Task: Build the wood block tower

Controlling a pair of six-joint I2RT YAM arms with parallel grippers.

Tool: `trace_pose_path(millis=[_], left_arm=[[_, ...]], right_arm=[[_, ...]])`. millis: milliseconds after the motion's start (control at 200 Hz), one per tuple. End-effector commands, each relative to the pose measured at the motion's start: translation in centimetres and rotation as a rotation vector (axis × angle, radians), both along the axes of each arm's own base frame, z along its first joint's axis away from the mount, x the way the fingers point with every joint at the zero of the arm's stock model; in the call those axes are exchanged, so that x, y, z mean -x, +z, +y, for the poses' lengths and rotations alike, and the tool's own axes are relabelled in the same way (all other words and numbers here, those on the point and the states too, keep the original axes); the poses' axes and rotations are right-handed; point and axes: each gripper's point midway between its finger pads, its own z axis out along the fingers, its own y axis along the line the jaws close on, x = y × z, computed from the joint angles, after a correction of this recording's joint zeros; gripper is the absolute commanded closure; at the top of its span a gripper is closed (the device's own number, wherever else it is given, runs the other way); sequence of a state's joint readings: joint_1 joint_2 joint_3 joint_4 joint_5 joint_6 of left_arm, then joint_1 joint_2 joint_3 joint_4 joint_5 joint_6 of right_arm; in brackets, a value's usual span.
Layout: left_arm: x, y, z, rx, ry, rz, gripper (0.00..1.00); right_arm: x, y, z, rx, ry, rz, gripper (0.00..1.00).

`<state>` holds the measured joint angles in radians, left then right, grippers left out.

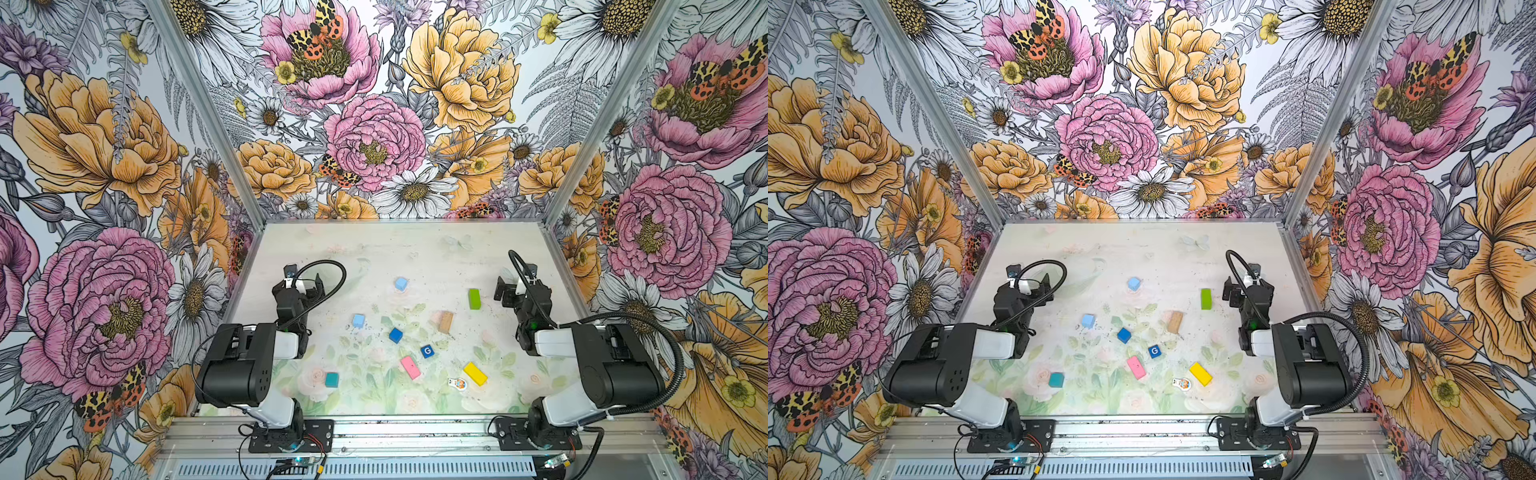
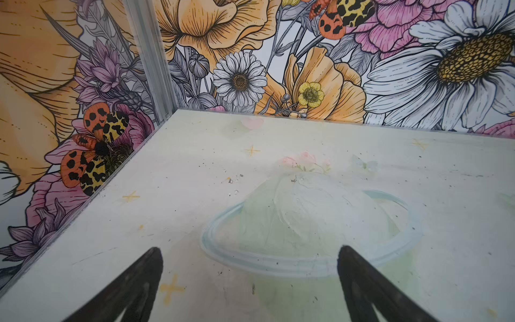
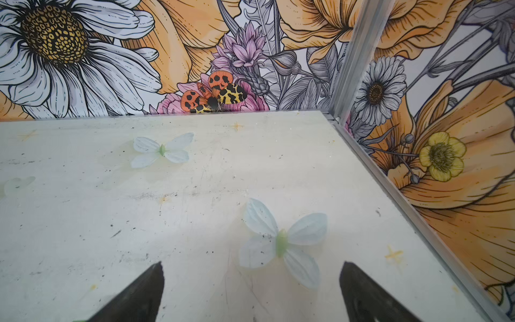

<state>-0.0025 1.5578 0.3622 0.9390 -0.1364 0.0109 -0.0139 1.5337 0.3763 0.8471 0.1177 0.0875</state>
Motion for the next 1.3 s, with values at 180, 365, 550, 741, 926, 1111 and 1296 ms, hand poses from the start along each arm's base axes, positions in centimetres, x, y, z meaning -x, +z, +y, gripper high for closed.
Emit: trace_pose_path(millis=[180,365,550,741,926,1111,1296], left_arm=[[-0.5,0.9,-0.7,0.001,-0.045,-0.022,0.01],[-0.5,0.9,-0.2,0.041,-0.059,-0.029,0.01],[-0.5,0.9,-0.2,0.040,-0.059,-0.027,0.01],[-0.5,0.8,-0.2,0.036,-0.057,-0.023,0.01],[-0.5,0.9,-0.2,0.034,-0.056,-0.025,0.01],[-0.9,1.9,-0.8,0.001,-0.053,0.006,0.01],[0.1,5.1,-1.8,-0.093,0.051,0.036,0.01]], right_arm=[[-0.6,0.9,0.0,0.001,0.010,-0.028,0.00],[-0.6,0.9,0.0,0.001,0.010,-0.026,0.00],[-0.7,0.9,0.0,-0.001,0.012,-0.024,0.00],[-0.7,0.9,0.1,-0.002,0.013,-0.023,0.00],[-0.6,0.9,0.0,0.001,0.010,-0.025,0.00],[-0.8,3.2,-2.3,0.013,-0.156,0.058,0.02],[-0.3,5.6,-3.2,-0.058,-0.289,0.191,0.04]])
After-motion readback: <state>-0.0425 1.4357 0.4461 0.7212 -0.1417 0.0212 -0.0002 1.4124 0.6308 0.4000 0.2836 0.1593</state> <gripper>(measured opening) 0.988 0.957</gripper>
